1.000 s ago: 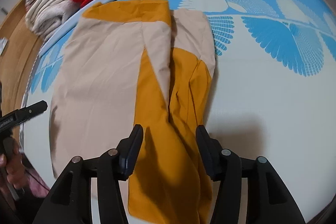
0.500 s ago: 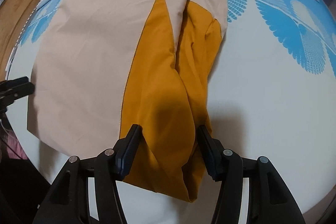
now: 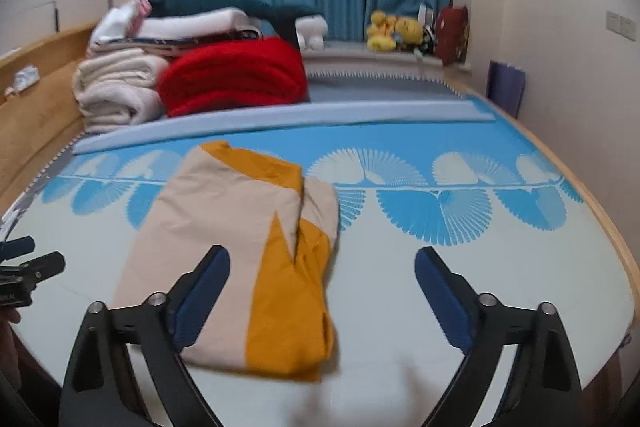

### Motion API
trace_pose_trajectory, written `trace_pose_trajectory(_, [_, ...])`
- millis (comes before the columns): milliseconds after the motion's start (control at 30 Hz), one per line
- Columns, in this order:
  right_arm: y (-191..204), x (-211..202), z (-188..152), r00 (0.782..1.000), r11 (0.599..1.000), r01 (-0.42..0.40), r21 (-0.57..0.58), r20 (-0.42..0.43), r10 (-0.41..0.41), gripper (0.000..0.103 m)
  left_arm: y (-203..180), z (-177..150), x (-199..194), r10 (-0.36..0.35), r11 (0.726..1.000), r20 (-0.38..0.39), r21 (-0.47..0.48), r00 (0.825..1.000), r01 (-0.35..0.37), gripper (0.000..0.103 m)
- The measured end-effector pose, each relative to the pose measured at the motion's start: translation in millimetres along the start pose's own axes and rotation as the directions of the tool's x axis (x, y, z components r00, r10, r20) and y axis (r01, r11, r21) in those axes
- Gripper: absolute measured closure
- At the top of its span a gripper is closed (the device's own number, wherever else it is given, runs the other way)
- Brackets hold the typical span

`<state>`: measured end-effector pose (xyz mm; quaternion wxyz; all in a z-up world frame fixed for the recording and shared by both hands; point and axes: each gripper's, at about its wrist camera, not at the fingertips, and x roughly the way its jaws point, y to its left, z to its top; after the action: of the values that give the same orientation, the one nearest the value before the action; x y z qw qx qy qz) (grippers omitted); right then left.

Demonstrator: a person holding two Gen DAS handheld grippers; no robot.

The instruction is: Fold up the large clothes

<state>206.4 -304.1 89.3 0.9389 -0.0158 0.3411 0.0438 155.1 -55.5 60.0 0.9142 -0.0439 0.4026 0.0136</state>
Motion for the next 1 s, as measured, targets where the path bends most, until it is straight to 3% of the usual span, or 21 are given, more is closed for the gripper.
trace_pose_trajectory(167, [18.6, -39.0, -31.9, 0.999, 1.000, -0.004, 0.006, -0.040, 0.005, 0.008, -7.0, -44.2, -33.8, 0.005, 0.999, 0.018, 0.032, 1.000, -0.006, 0.001])
trace_pose_trajectory(300, [29.6, -57.9, -55.3, 0.998, 1.000, -0.021, 0.015, -0.052, 0.022, 0.008, -9.8, -66.8, -29.6, 0.021, 1.000, -0.010, 0.022, 1.000, -0.021, 0.001])
trace_pose_trajectory(400, [41.3, -60.6, -67.8, 0.996, 0.999, -0.041, -0.004, -0.077, 0.040, 0.008, -13.0, -65.9, -12.7, 0.017, 1.000, -0.060, 0.013, 0.998, -0.017, 0.001])
trace_pose_trajectory(500, [50.7, -55.8, -69.3, 0.996, 0.999, -0.036, -0.036, -0.077, 0.034, 0.008, -18.4, -66.3, -7.8, 0.025, 1.000, -0.048, 0.020, 0.999, -0.024, 0.001])
trace_pose_trajectory(700, [57.0, -40.5, -71.0, 0.993, 0.998, -0.048, -0.040, -0.106, 0.043, 0.008, -24.3, -69.6, -0.7, -0.031, 1.000, -0.071, -0.005, 0.997, 0.031, 0.001])
trace_pose_trajectory(1000, [64.9, -30.2, -73.8, 0.990, 0.996, -0.058, -0.061, -0.133, 0.050, 0.008, -20.2, -71.3, 5.7, -0.024, 0.999, -0.099, -0.028, 0.995, 0.021, 0.001])
